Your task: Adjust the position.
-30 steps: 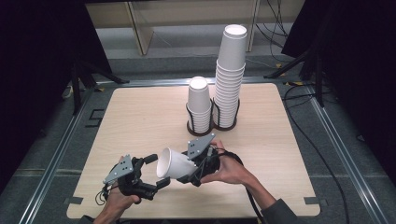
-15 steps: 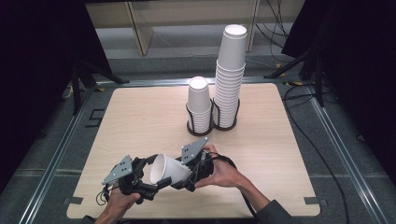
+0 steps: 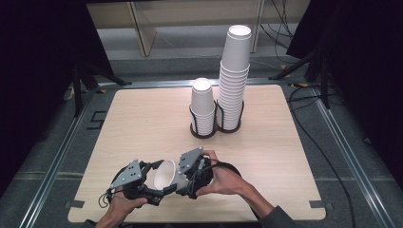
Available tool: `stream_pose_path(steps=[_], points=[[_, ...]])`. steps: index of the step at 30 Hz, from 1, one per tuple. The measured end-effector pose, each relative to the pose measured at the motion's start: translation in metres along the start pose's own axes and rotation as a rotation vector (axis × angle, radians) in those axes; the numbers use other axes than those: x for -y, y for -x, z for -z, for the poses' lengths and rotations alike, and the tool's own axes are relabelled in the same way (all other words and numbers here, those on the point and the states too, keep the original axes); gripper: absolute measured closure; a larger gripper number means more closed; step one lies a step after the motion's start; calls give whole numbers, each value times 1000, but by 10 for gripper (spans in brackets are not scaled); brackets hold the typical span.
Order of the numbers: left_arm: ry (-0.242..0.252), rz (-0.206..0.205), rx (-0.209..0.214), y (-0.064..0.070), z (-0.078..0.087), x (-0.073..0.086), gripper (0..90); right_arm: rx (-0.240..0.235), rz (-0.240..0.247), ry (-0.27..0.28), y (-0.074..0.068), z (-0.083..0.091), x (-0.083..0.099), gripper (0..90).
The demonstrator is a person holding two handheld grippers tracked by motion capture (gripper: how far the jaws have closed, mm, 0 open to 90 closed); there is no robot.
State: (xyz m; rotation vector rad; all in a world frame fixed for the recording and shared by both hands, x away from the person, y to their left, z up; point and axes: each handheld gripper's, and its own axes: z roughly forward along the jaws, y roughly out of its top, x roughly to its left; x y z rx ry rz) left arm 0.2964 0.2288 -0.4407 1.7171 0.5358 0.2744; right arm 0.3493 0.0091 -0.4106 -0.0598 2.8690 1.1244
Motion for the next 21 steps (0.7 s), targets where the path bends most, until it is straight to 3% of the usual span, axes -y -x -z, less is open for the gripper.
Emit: stream_pose_path(steps=[1,7,9,12,21], points=[[9,-7,12,0,-1,1,85,4,18,-1,0,-2,0,167],[-39,-29,9,1,-1,0,87,-17,21,-26,-1,-5,-1,178],[-18,-32,21,1,-3,1,87,-19,25,-33,-1,-6,-1,179],[-45,-43,17,2,-1,0,87,-28,33,-35,-2,-7,-2,181],[-32,-50,31,2,-3,1,82,-34,33,-33,-2,-10,-1,200]])
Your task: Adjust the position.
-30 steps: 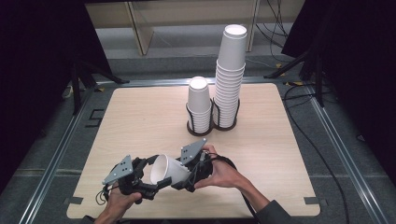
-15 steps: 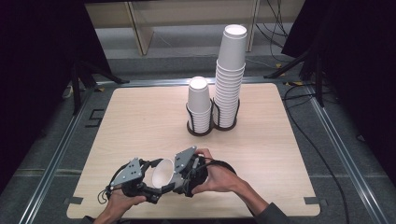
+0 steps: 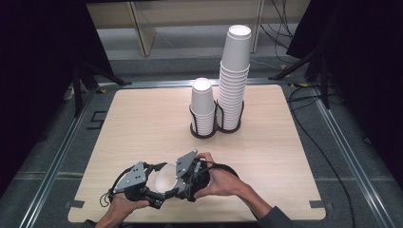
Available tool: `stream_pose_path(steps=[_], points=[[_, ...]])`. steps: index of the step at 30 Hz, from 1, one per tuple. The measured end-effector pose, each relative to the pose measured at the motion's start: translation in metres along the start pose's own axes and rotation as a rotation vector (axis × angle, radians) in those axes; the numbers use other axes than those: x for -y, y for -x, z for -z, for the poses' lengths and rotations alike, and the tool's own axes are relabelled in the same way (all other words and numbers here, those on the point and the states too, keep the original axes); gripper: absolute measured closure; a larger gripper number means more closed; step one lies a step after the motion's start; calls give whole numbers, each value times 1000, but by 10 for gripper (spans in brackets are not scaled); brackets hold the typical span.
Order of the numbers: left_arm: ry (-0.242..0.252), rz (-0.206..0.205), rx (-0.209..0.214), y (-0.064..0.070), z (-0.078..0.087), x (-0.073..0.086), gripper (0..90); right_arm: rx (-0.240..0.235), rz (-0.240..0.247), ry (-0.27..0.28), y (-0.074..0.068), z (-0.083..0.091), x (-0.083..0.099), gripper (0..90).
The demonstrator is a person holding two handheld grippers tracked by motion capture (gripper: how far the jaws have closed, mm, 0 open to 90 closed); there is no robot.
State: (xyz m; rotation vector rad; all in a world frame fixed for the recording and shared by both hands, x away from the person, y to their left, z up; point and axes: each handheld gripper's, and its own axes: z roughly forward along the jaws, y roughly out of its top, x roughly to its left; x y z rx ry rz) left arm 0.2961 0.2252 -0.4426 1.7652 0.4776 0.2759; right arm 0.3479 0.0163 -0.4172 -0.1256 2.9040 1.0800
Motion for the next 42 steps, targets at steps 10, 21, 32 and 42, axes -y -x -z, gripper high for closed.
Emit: stream_pose_path(steps=[10,21,32,42], points=[[50,19,-28,0,1,0,63,-13,-46,41,2,1,4,209],[84,23,-77,-2,10,-2,132,10,-112,38,9,3,13,212],[125,77,-111,-8,14,-1,143,114,-245,148,29,23,34,207],[130,116,-142,-12,16,1,143,174,-280,206,37,31,41,205]])
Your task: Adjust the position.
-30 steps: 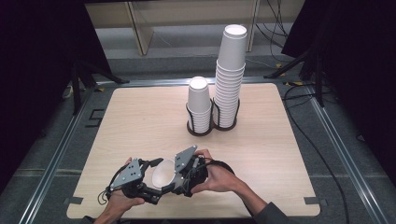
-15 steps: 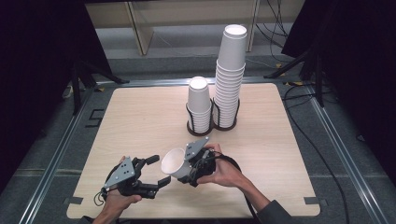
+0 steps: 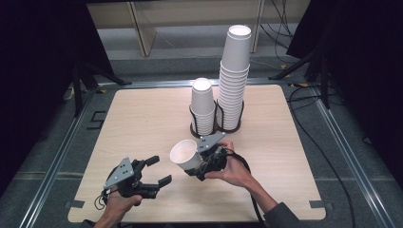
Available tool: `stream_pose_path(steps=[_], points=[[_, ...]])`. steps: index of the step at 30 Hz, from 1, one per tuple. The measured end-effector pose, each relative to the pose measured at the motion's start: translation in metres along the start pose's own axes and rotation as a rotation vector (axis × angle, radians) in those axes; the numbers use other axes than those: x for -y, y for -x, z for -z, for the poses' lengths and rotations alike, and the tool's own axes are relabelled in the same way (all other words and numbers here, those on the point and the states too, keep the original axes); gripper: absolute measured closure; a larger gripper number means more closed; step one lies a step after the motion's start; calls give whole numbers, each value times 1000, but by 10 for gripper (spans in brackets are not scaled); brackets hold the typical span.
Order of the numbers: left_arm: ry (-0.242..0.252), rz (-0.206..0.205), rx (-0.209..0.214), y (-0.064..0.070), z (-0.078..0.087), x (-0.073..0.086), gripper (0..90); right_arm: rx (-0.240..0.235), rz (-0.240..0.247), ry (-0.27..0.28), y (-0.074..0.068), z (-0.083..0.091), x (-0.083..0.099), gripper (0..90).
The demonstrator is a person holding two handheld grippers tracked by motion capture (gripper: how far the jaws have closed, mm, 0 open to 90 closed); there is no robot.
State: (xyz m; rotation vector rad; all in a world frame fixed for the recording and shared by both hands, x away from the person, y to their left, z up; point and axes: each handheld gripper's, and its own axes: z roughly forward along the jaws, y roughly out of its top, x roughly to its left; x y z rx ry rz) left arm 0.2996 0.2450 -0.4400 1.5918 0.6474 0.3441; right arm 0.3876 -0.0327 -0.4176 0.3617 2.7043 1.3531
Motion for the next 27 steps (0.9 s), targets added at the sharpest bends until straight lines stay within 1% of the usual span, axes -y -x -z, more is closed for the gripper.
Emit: stream_pose_path(steps=[3,4,9,10,11,12,16,17,19,21,22,24,27], points=[[2,15,-13,-2,1,0,143,8,-14,21,2,2,1,205],[-1,8,-16,-3,1,0,143,16,-27,28,3,3,2,204],[-8,19,-28,-3,1,0,143,39,-41,66,9,7,5,204],[-6,21,-29,-4,1,1,143,36,-41,65,9,8,5,204],[9,27,-24,-5,0,2,143,46,-41,83,10,8,6,204],[12,31,-24,-5,0,2,144,46,-40,88,11,10,6,204],[11,31,-34,-7,1,2,143,72,-56,113,15,13,9,204],[13,35,-38,-7,1,2,144,81,-56,115,17,15,10,203],[8,28,-49,-8,1,2,144,102,-72,126,21,18,14,203],[6,30,-67,-8,2,2,144,128,-93,143,25,23,19,203],[-18,26,-86,-8,3,2,144,135,-104,145,27,26,22,203],[-20,25,-104,-9,4,2,144,177,-118,163,33,33,29,203],[-21,19,-117,-10,5,2,144,229,-162,191,41,44,39,203]])
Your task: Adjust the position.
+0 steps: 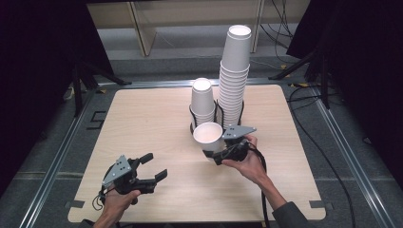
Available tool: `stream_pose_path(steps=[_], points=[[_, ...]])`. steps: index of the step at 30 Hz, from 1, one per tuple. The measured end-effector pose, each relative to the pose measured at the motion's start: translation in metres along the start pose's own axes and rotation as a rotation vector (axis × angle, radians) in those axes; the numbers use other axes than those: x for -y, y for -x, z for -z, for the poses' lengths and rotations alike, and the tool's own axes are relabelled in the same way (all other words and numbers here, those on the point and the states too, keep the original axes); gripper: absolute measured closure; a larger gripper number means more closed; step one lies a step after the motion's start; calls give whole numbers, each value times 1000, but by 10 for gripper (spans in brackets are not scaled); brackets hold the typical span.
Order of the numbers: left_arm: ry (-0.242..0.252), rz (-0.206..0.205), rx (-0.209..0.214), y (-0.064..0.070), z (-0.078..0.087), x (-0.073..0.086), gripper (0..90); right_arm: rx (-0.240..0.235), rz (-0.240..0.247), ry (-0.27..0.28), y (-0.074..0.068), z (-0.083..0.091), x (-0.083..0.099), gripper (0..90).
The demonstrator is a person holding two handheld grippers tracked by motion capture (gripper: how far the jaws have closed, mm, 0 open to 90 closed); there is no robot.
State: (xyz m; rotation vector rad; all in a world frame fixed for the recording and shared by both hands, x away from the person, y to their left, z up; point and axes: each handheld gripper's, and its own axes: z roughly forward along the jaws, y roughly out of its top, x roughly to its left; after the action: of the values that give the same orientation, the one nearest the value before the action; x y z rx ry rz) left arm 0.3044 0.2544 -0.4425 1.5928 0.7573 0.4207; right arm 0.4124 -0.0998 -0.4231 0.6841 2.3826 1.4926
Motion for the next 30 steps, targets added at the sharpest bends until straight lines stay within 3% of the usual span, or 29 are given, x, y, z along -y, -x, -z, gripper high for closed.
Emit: stream_pose_path(steps=[6,7,8,11,13,14,15,17,22,23,25,27,30], points=[[3,-4,-13,-1,0,0,144,92,-52,41,22,18,14,202],[5,-3,-16,-1,0,0,144,86,-64,57,25,19,17,202],[6,-3,-17,-1,0,0,144,119,-74,59,29,22,20,202],[5,-6,-19,-1,0,0,144,161,-97,47,37,31,28,201],[8,-6,-22,-1,0,0,144,185,-118,69,44,36,32,201],[8,-6,-22,-1,0,0,144,201,-162,61,44,40,34,201],[8,-6,-23,-1,0,0,144,218,-116,79,49,42,35,201],[8,-6,-26,-2,0,0,144,249,-155,81,53,48,39,201],[11,-6,-31,-2,0,0,144,300,-165,97,67,56,48,201],[10,-8,-30,-3,0,0,144,319,-199,99,68,57,51,200],[10,-2,-34,-3,0,0,144,339,-174,105,75,60,54,200],[10,-1,-34,-3,0,0,144,353,-207,110,78,63,57,200],[14,3,-36,-3,1,0,144,378,-200,112,86,68,62,200]])
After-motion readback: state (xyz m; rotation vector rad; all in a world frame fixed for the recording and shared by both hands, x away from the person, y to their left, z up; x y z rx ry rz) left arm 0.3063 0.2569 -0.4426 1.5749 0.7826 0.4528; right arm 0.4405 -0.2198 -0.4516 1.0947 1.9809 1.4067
